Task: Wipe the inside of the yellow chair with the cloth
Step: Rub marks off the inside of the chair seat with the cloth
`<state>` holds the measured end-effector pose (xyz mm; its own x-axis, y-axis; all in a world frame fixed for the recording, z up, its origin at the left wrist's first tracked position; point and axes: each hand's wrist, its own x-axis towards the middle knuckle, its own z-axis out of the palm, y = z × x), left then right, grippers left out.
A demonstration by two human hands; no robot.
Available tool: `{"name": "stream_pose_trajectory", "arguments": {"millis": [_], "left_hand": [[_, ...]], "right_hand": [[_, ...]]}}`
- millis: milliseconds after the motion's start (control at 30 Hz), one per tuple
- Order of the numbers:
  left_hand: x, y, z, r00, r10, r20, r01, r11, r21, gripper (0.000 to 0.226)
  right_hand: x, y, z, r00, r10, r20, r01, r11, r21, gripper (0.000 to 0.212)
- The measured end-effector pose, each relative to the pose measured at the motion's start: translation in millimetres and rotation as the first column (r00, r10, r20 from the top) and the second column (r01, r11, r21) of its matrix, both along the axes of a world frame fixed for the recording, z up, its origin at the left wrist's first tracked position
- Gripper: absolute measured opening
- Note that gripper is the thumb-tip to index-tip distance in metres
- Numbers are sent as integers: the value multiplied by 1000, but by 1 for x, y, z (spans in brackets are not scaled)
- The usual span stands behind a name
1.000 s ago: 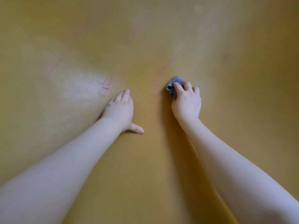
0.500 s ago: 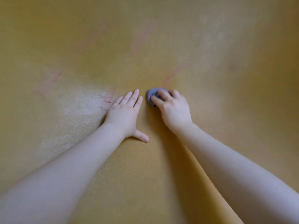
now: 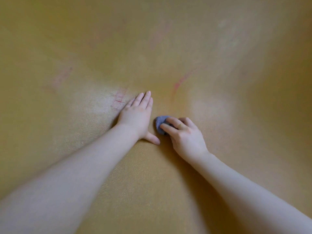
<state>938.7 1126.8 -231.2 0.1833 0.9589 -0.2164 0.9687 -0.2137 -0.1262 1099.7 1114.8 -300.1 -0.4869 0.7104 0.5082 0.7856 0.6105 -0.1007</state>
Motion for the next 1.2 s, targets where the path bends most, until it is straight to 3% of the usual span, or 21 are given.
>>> {"name": "stream_pose_trajectory", "arguments": {"millis": [200,333,533,700,833,1033,1200], "left_hand": [[1,2,-3,1000,0,-22,0,1000,-10,136],[-2,2,-4,1000,-8,-9,8,1000,2,135],[0,1,-2,1000,1,-1,-1,1000,-15,135],[1,2,-1,1000,-3,-16,3,1000,-20,134],[0,3,-4,999,-18,-35,18,1000,-9,134],[1,5,-3,999,-15,-50,14,1000,-26,134],[5,1,4,999,11,-51,-15,998,-68,133]], "right_hand": [[-9,83,35,975,-216,-46,221,957,190,39],[-18,98,44,934,-304,-185,331,933,138,44],[-3,18,8,993,-88,-80,91,995,38,40],[13,3,3,999,52,16,-53,995,80,41],[10,68,22,992,-83,98,62,977,203,43],[-7,108,40,949,-282,-140,304,938,167,41],[-9,36,19,983,-131,-127,133,991,8,44]]}}
